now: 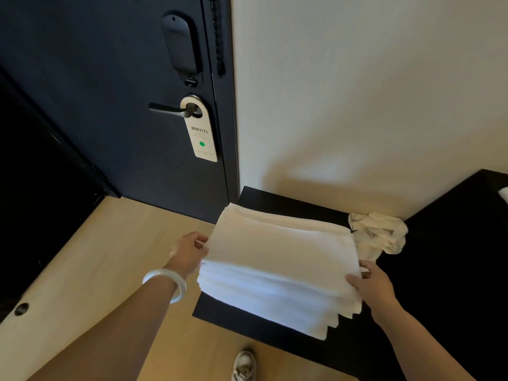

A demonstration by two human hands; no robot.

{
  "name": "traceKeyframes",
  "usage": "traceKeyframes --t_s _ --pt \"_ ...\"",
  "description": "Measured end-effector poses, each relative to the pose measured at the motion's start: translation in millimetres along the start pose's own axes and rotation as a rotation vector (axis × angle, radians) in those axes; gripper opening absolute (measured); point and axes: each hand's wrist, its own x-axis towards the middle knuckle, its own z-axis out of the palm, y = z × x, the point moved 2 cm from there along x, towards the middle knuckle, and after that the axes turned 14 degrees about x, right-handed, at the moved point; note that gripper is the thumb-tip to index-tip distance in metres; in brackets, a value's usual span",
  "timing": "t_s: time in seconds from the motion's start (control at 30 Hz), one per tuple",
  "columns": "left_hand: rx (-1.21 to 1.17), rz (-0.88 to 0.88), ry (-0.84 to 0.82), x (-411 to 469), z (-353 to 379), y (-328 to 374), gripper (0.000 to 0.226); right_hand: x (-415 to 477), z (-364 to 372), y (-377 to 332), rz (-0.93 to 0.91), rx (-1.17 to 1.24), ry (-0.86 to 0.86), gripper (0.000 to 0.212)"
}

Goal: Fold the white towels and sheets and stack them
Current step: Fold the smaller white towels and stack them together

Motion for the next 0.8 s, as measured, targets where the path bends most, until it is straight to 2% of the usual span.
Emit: traceKeyframes --t_s 0.07,0.1,0.17,0.2,0.27,0.33,0.43,0.53,0.63,0.73,0.8 --pt "0.138 0.031 0.011 -7 2 7 0.024 -8 0 2 -0.008 -0.112 0.063 0.048" --pt "0.253 0.081 0.065 -12 4 13 0.03 -13 2 0 -0.081 -0.217 0.101 0.05" --pt "0.473 0.252 0.194 -26 13 28 0.044 -26 9 -7 -0.373 -0.452 0.143 0.053" --pt "0.577 0.359 0.217 -34 22 35 0.053 -34 16 -10 -0.528 -0.55 0.11 0.057" --pt "0.779 0.554 0.17 -46 46 46 0.063 -45 34 -9 -0.686 -0.743 -0.085 0.065" --pt "0.896 0.617 0.085 -51 69 49 0.063 -46 47 6 -0.628 -0.914 -0.257 0.064" --pt "0.997 0.537 -0.042 -49 90 41 0.062 -40 49 29 -0.501 -1.007 -0.365 0.064" --pt "1.037 0.503 -0.092 -47 97 31 0.063 -36 44 35 -0.505 -1.0 -0.402 0.065" --pt "0.996 0.487 -0.1 -47 95 35 0.063 -37 37 23 -0.448 -0.884 -0.44 0.062" --pt "0.916 0.463 -0.104 -50 96 52 0.062 -42 11 6 -0.377 -0.739 -0.388 0.061" --pt "0.884 0.51 -0.129 -59 105 74 0.063 -44 -17 -6 -0.382 -0.721 -0.345 0.061"
